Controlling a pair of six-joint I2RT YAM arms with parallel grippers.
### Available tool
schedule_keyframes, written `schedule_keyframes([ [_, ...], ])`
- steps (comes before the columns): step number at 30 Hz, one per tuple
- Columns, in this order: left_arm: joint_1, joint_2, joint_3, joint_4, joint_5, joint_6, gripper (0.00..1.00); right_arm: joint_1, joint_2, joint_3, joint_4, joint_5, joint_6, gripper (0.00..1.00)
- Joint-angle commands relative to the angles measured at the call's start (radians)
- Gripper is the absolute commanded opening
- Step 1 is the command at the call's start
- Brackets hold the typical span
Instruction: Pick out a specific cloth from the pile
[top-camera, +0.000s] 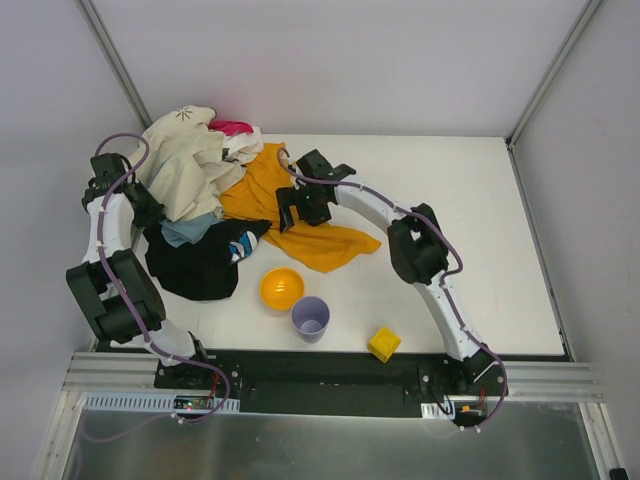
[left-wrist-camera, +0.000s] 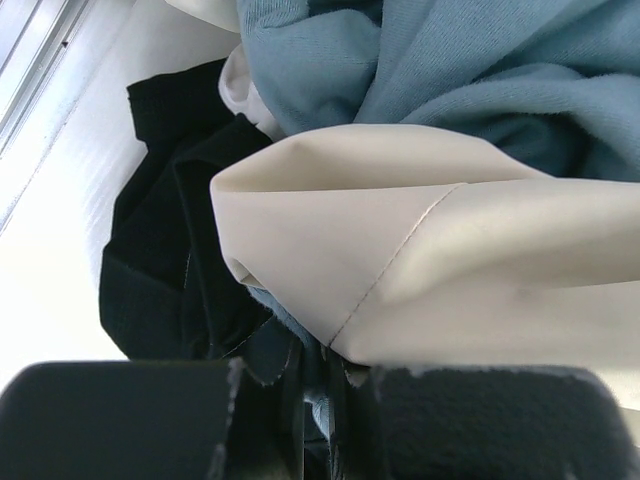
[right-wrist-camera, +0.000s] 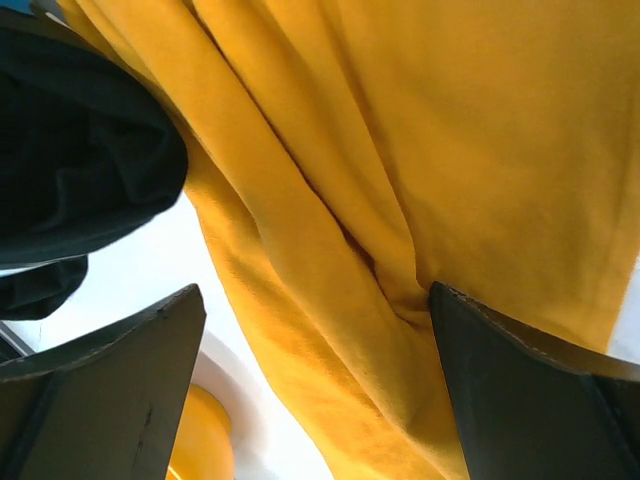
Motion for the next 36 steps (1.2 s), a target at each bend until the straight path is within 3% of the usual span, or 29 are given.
schedule_keyframes([
  [1, 0.0, -0.031, -0.015, -0.026, 0.048, 0.0, 0.0, 0.044, 0.021, 0.061, -0.014, -0.006, -0.018, 0.96],
  [11, 0.009, -0.038, -0.016, -0.021, 0.057, 0.002, 0.0, 0.111, 0.055, 0.098, -0.084, 0.209, -0.043, 0.99],
  [16, 0.01, -0.043, -0.019, -0.017, 0.059, 0.002, 0.0, 0.128, 0.072, 0.095, -0.131, 0.324, -0.051, 0.87],
  [22, 0.017, -0.044, -0.019, -0.015, 0.067, 0.0, 0.0, 0.128, 0.045, 0.029, -0.152, 0.488, -0.051, 0.69],
  [27, 0.018, -0.046, -0.021, -0.012, 0.071, 0.0, 0.0, 0.107, 0.026, -0.003, -0.142, 0.492, -0.037, 0.34],
  [33, 0.021, -0.051, -0.022, -0.01, 0.077, 0.0, 0.0, 0.088, 0.002, 0.008, -0.141, 0.455, -0.046, 0.03],
  [36, 0.023, -0.052, -0.024, -0.009, 0.077, 0.0, 0.0, 0.088, -0.018, 0.017, -0.132, 0.414, -0.051, 0.0],
])
